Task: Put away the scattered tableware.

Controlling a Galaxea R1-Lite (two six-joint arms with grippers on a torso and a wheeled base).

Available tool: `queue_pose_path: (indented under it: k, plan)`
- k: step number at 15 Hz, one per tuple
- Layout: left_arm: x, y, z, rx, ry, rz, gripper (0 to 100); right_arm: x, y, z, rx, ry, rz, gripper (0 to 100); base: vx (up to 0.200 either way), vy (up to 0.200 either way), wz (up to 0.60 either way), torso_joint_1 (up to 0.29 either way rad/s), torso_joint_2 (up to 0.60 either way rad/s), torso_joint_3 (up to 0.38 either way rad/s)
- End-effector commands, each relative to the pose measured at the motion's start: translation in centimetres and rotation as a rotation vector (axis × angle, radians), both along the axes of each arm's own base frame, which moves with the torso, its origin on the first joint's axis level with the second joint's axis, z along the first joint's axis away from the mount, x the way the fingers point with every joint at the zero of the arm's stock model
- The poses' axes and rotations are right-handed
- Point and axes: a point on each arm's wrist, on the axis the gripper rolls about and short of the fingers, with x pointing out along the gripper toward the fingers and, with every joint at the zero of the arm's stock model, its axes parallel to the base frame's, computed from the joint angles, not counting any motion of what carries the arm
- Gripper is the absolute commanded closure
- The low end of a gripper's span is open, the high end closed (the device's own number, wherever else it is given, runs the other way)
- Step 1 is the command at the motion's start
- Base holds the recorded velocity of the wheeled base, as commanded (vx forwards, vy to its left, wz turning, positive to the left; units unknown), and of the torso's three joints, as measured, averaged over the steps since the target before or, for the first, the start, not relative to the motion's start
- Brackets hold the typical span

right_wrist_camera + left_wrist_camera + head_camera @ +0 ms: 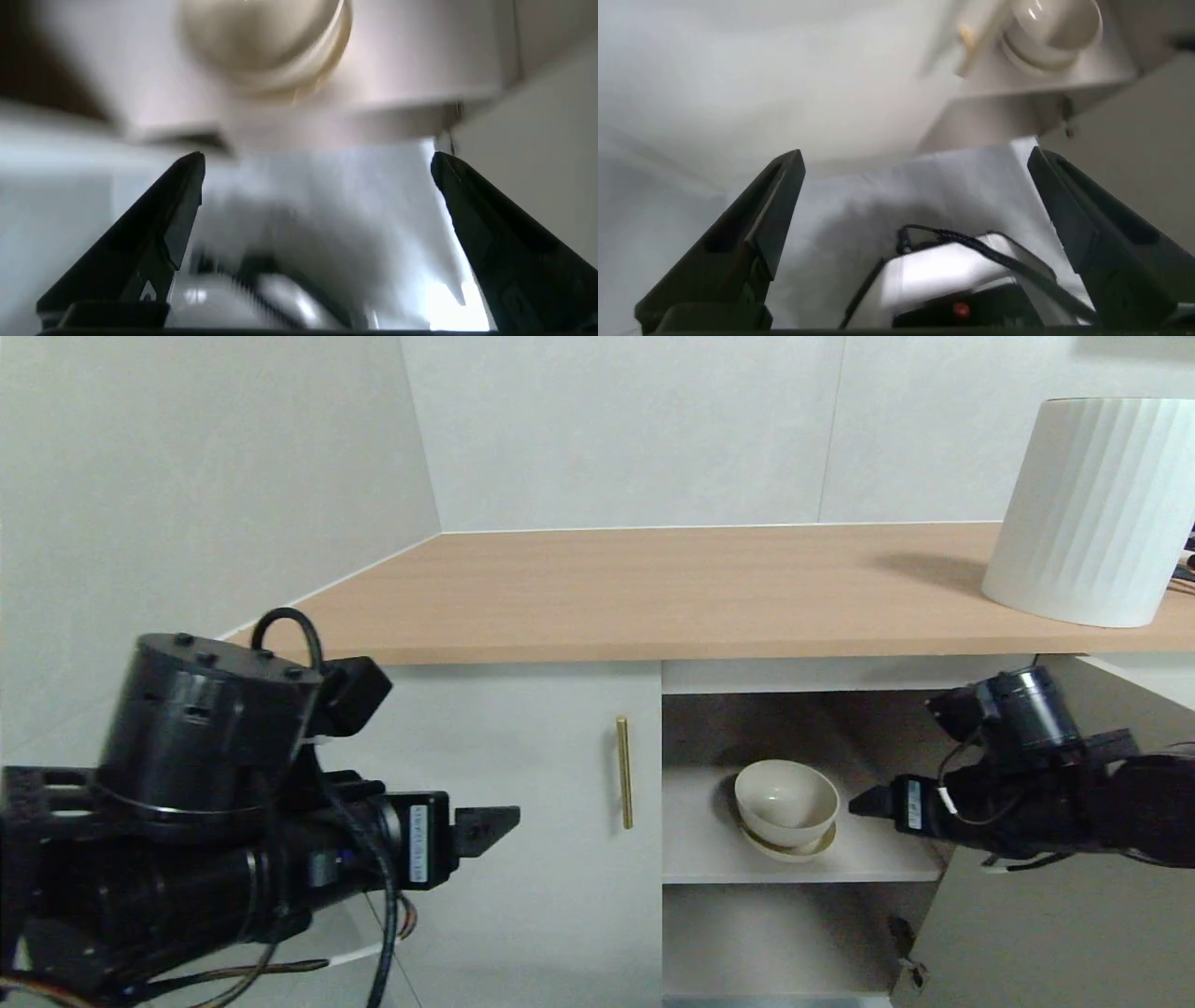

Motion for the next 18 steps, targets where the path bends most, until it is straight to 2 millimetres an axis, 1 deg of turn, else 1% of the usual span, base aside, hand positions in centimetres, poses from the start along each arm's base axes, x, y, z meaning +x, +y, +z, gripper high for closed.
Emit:
queue_pose_path:
  k: [1,2,3,4,5,6,7,9,13,18]
  plan:
    - [-3.6,3.1,1.4,-0.026,-0.035,0.013,0,-8.2,-0.9,5.6,0.056,-0.04,0.171,0,0.0,0.0,0.0,0.0,0.0,0.0]
    - [-3.9,3.5,1.3,-0.038,-0.034,0.017,0,-8.7,-0.9,5.7,0.055,-0.023,0.183,0,0.0,0.0,0.0,0.0,0.0,0.0]
    - [-3.8,4.2,0.9,-0.053,-0.015,0.039,0,-9.2,-0.8,5.6,0.052,-0.004,0.19,0,0.0,0.0,0.0,0.0,0.0,0.0]
    - [-3.7,4.5,0.7,-0.058,-0.006,0.04,0,-9.8,-0.8,5.5,0.055,0.001,0.195,0,0.0,0.0,0.0,0.0,0.0,0.0]
    - [-3.7,4.4,0.7,-0.058,-0.004,0.038,0,-9.9,-0.8,5.4,0.058,0.005,0.2,0,0.0,0.0,0.0,0.0,0.0,0.0]
    - [-3.5,4.3,0.6,-0.048,0.002,0.034,0,-9.9,0.0,4.6,0.048,0.04,0.236,0,0.0,0.0,0.0,0.0,0.0,0.0]
    - [-2.9,4.0,0.2,-0.032,0.025,0.035,0,-10.0,0.6,4.2,0.042,0.057,0.253,0,0.0,0.0,0.0,0.0,0.0,0.0]
    - [-2.3,3.6,-0.6,-0.015,0.061,0.035,0,-10.2,0.6,3.8,0.034,0.068,0.253,0,0.0,0.0,0.0,0.0,0.0,0.0]
    - [-2.5,3.4,-0.6,-0.01,0.065,0.015,0,-10.3,0.5,3.9,0.027,0.062,0.247,0,0.0,0.0,0.0,0.0,0.0,0.0]
    - [-2.5,3.2,-0.8,0.0,0.072,0.001,0,-10.2,0.6,3.8,0.022,0.067,0.242,0,-0.2,0.0,0.0,0.001,0.0,-0.002]
